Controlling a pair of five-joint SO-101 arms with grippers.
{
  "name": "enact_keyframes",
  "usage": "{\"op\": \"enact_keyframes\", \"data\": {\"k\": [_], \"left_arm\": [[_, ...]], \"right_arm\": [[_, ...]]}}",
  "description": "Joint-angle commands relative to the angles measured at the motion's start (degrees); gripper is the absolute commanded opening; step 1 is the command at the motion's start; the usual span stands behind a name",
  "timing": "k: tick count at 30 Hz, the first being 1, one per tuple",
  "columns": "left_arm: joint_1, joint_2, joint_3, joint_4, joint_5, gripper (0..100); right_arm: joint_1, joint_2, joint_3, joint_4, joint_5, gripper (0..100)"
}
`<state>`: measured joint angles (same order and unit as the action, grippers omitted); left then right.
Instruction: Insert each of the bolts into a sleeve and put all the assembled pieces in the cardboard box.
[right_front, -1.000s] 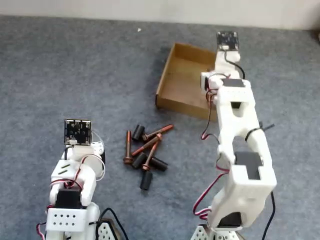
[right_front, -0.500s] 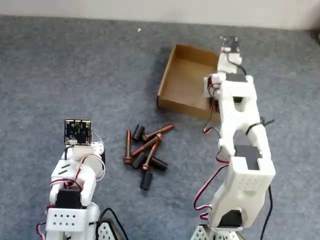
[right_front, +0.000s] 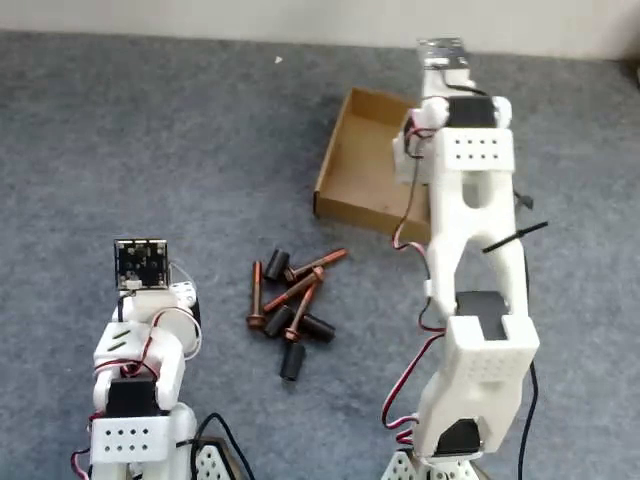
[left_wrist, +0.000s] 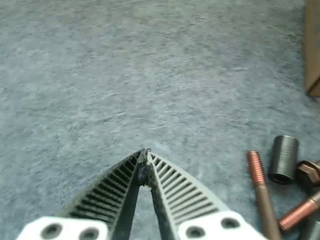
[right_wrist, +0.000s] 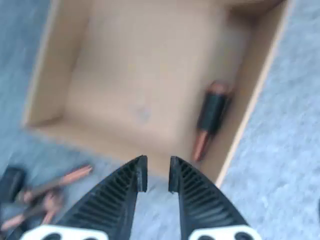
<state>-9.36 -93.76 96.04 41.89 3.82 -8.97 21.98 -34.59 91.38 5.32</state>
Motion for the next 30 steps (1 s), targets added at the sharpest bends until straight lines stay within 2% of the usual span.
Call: {"op": "enact_keyframes", "data": {"k": [1, 7, 12, 19, 23, 30], "left_arm": [[-2.2, -0.5, 1.6, -1.8, -0.7, 0], [-2.9, -0.5, 1.6, -1.8, -0.8, 0], [-2.9, -0.5, 1.6, -1.8, -0.9, 0], [-2.9, -0.5, 1.5, -1.8, -0.9, 0], [-2.9, -0.5, 1.5, -1.8, -0.9, 0], [-2.9, -0.5, 1.6, -1.8, -0.9, 0]], "right_arm": [[-5.1, -1.7, -5.6, 7.4, -0.2, 5.7], [-13.7, -1.7, -6.3, 9.6, -1.8, 5.6], [-21.1, -1.5, -6.2, 9.5, -13.1, 5.6], [-32.2, -1.2, -3.0, 8.9, -23.9, 6.0], [-35.8, -1.2, 4.2, 2.9, -29.5, 9.9], [-35.2, -1.2, 18.4, -12.9, -29.8, 10.6]]}}
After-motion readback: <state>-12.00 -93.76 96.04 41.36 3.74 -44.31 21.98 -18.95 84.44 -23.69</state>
